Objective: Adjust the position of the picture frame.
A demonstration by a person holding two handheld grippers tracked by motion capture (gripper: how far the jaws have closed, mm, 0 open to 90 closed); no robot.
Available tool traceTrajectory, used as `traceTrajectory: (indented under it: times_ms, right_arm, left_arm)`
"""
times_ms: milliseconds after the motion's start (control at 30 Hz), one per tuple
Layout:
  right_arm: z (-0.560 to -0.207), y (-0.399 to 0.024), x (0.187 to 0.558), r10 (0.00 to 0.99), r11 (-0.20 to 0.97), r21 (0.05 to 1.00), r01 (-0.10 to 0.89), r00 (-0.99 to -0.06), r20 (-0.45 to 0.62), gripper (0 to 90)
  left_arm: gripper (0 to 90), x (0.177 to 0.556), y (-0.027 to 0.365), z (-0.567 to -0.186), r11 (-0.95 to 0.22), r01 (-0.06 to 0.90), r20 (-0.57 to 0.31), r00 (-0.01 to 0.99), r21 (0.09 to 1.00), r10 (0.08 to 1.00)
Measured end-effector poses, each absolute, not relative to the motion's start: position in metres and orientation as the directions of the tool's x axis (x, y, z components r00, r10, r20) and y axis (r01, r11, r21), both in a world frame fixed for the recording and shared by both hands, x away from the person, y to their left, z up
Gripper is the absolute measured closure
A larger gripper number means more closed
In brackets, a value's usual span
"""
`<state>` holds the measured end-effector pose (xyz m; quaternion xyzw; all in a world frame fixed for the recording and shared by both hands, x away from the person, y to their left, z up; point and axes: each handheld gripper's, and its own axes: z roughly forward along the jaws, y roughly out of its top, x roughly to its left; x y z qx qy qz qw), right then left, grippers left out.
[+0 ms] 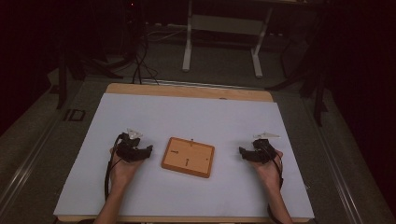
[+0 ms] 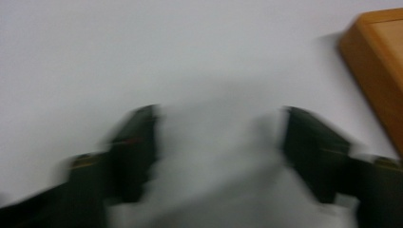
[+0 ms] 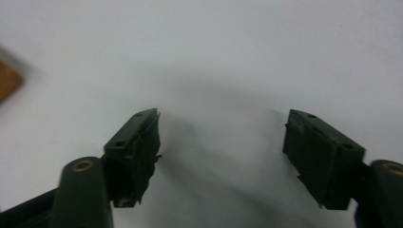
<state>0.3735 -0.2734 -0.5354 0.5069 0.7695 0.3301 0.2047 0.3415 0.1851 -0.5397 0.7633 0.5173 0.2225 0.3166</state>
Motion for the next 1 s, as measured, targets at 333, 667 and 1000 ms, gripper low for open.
traceTrajectory:
  times_ms: [333,667,1000]
  right_arm:
    - [-0.526,-0.262,0.364,0.875,0.323,0.737,0.594,-0.484,0.007,45.4]
    - [-0.517,-0.249,0.357,0.845,0.312,0.782,0.54,-0.534,0.032,50.6]
    - [-0.51,-0.234,0.355,0.794,0.341,0.798,0.496,-0.607,0.038,64.2]
  left_arm:
    - [57.6,0.33,0.176,-0.528,-0.335,0.545,0.033,0.49,0.769,0.871]
    - [67.1,0.323,0.165,-0.524,-0.368,0.529,0.002,0.57,0.765,0.822]
    - [85.5,0.323,0.162,-0.528,-0.381,0.539,-0.047,0.619,0.752,0.784]
